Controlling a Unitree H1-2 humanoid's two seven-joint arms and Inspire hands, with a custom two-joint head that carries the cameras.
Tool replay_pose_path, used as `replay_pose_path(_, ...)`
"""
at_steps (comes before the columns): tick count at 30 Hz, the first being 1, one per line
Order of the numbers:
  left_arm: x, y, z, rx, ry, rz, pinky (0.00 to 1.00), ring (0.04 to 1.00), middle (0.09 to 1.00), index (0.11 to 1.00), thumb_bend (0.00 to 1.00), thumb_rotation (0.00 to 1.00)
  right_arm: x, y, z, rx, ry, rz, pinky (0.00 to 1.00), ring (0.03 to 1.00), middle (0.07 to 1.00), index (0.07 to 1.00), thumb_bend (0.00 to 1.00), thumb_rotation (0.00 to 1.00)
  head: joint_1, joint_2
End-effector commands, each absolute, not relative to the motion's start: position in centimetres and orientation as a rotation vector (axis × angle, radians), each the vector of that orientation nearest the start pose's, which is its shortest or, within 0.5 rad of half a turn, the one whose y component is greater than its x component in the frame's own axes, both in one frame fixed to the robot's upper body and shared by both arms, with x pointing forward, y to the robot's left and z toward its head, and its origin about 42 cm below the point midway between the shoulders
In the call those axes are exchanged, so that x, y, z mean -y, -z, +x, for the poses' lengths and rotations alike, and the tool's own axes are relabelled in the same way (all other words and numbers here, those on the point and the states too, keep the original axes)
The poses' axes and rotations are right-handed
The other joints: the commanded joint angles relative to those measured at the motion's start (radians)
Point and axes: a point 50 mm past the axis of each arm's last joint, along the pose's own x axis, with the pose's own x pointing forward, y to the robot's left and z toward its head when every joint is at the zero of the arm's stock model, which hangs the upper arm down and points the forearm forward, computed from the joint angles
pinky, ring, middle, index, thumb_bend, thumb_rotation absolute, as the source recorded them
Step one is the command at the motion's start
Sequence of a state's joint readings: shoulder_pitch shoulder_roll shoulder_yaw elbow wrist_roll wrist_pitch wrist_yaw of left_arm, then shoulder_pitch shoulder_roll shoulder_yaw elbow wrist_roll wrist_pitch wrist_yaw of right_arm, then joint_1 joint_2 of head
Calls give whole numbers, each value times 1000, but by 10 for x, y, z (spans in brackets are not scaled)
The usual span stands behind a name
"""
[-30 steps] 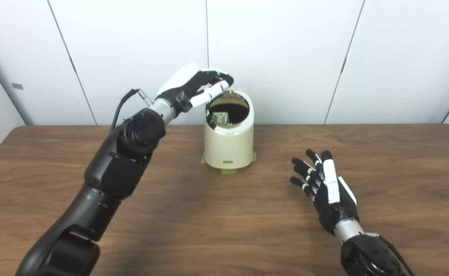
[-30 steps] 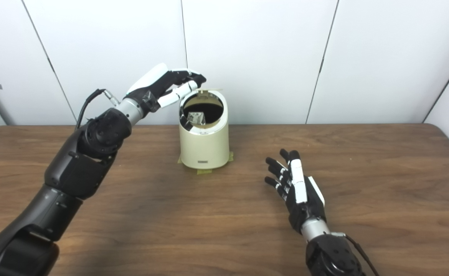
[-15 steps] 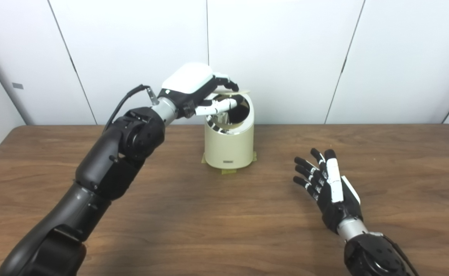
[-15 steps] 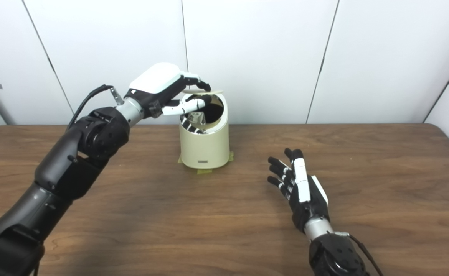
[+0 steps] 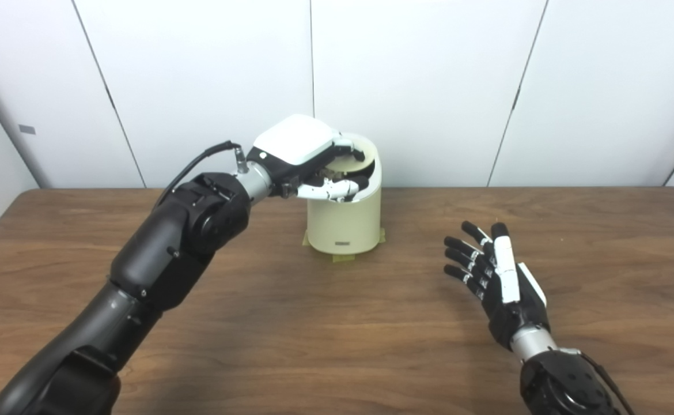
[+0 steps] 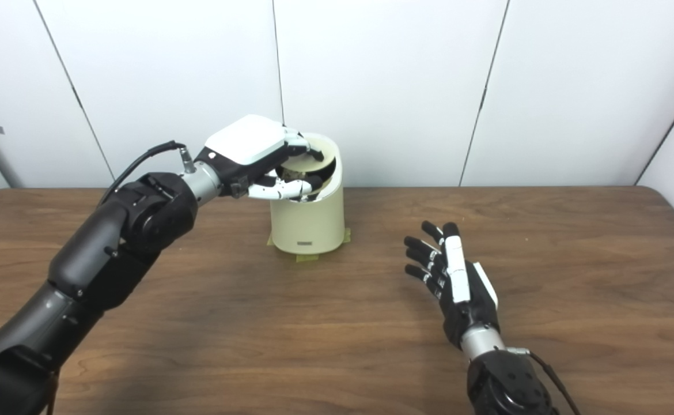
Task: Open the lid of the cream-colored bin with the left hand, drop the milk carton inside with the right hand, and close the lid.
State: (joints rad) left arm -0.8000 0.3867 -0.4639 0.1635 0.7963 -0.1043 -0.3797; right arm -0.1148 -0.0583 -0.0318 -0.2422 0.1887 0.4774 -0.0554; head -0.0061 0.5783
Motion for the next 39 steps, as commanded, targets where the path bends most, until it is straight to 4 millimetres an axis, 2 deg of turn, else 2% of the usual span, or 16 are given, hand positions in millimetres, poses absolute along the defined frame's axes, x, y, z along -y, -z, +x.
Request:
replay_pose_path(1, -153, -324, 458, 594, 547, 1508, 918, 890, 845, 822, 460, 1000, 222, -186, 319, -40, -22, 102, 800, 843, 783, 869, 647, 1000, -1, 1)
replay_pose_path(6, -153, -315, 454, 531, 574, 1517, 921, 888, 849, 841, 464, 1000, 224, -188, 317, -33, -24, 101, 842, 862, 787, 868, 640, 1000, 2, 6)
replay_pose_path(21, -149, -294, 449, 458, 633, 1559, 937, 897, 875, 873, 504, 1000, 227, -185, 315, -47, -1, 141, 832, 859, 784, 891, 613, 1000, -15, 14)
replay_pose_path(24, -148, -288, 450, 417, 670, 1560, 948, 894, 874, 884, 485, 1000, 226, -186, 314, -46, -2, 161, 833, 865, 788, 896, 610, 1000, -17, 16)
replay_pose_path(29, -145, -278, 448, 332, 733, 1591, 958, 892, 889, 913, 518, 1000, 225, -187, 313, -44, 2, 169, 869, 876, 789, 899, 603, 1000, -20, 20)
replay_pose_path(33, -143, -270, 444, 304, 767, 1580, 937, 867, 880, 922, 531, 1000, 225, -187, 314, -46, 4, 169, 862, 873, 786, 900, 602, 1000, -23, 21)
replay_pose_path(39, -144, -273, 437, 314, 776, 1556, 938, 884, 898, 947, 535, 1000, 225, -187, 314, -44, 5, 169, 848, 864, 785, 901, 602, 1000, -18, 24)
